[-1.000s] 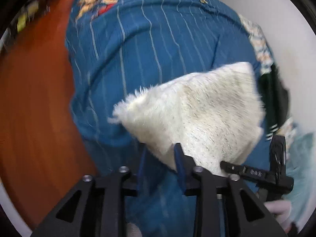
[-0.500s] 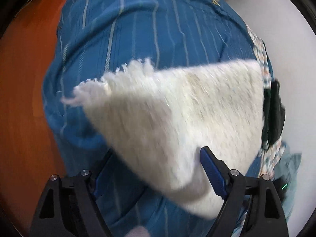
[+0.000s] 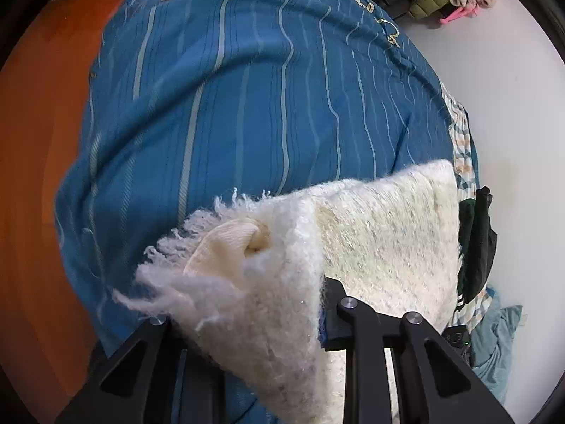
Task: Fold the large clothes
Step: 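Lift the folded jacket with both grippers and carry it across the bed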
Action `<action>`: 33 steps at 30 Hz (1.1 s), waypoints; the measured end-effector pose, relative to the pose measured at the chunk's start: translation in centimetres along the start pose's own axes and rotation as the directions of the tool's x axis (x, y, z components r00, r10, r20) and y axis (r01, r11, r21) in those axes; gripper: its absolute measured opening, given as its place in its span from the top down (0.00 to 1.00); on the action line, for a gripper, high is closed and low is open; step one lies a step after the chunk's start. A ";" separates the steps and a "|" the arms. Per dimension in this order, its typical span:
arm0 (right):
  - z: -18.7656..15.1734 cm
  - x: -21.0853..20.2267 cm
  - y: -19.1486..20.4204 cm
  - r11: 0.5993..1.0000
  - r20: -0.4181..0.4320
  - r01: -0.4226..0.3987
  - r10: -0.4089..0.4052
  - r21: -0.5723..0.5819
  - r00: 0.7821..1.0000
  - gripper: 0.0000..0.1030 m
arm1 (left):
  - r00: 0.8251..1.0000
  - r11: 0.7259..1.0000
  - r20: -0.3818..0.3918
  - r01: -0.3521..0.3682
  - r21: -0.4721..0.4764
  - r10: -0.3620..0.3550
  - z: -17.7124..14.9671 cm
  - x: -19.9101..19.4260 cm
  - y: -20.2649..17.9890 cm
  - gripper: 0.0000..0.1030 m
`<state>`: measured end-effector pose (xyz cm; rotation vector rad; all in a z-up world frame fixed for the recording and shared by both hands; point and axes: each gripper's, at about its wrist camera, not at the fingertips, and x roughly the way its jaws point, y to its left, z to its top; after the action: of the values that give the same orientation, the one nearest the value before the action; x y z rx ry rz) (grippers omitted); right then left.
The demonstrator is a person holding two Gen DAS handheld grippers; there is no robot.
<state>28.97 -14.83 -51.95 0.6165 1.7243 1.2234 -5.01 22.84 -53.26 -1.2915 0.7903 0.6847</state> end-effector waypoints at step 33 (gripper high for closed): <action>14.2 -28.4 19.3 0.989 0.652 -0.149 0.118 -0.007 0.749 0.48 | 0.904 0.758 -0.280 0.425 0.495 -0.324 14.2 7.0 -47.8 0.82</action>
<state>52.74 -23.47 -24.76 1.0683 1.1221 0.9020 39.58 29.42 -30.89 -0.9399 0.7637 -0.0047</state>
